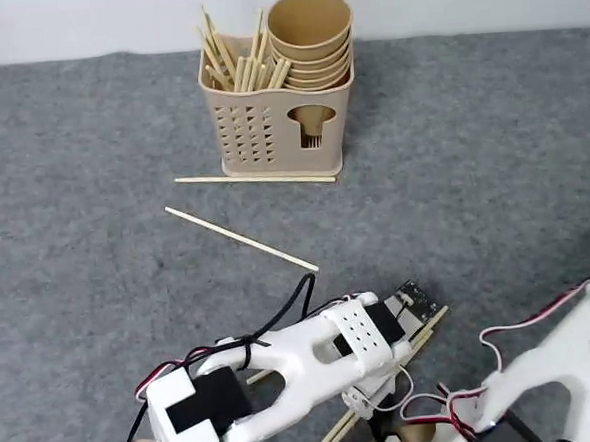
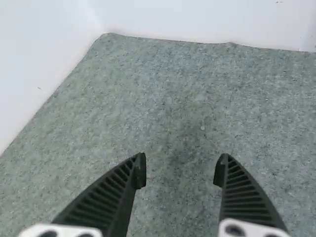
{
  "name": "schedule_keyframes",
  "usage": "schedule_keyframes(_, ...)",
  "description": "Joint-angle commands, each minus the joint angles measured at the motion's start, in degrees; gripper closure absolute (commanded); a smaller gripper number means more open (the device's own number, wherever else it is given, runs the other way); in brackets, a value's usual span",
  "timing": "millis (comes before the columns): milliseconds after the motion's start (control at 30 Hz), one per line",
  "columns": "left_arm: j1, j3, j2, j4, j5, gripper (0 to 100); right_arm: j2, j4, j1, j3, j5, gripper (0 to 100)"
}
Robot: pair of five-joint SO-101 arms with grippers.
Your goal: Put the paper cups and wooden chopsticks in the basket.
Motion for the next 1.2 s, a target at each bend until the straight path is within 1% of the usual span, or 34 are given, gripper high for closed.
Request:
schedule_keyframes(0, 0.35, 0.75, -0.35, -0.88, 0.62, 67, -0.22, -0.4, 0.48, -0.53, -0.53, 76.1)
schedule_keyframes(67, 0.35, 0.75, -0.35, -0.88, 0.62, 74, -0.22, -0.4, 0.48, -0.53, -0.53, 76.1)
schedule_keyframes(233, 0.35, 0.4, -0.35, -0.97, 0.62, 98, -0.22, -0.4, 0.4, -0.53, -0.53, 76.1)
schedule_keyframes(467, -0.53, 0.22, -0.79, -0.97, 0.62, 99, -0.22, -0.4, 0.48, -0.53, -0.53, 76.1)
schedule_keyframes(800, -3.78, -7.69, -0.97, -0.62, 0.62, 99, -0.22, -0.4, 0.57, -0.53, -0.53, 76.1)
schedule_keyframes(900, -7.12, -13.58, -0.97, 0.09, 0.7, 99, -0.22, -0.4, 0.57, -0.53, -0.53, 76.1)
schedule_keyframes(1000, -11.34, -20.53, -0.44, 3.08, 0.7, 99, -0.22, -0.4, 0.57, -0.53, -0.53, 76.1)
schedule_keyframes(1167, -17.93, -27.65, -0.44, 6.59, 0.35, 99, -0.22, -0.4, 0.4, -0.53, -0.53, 76.1)
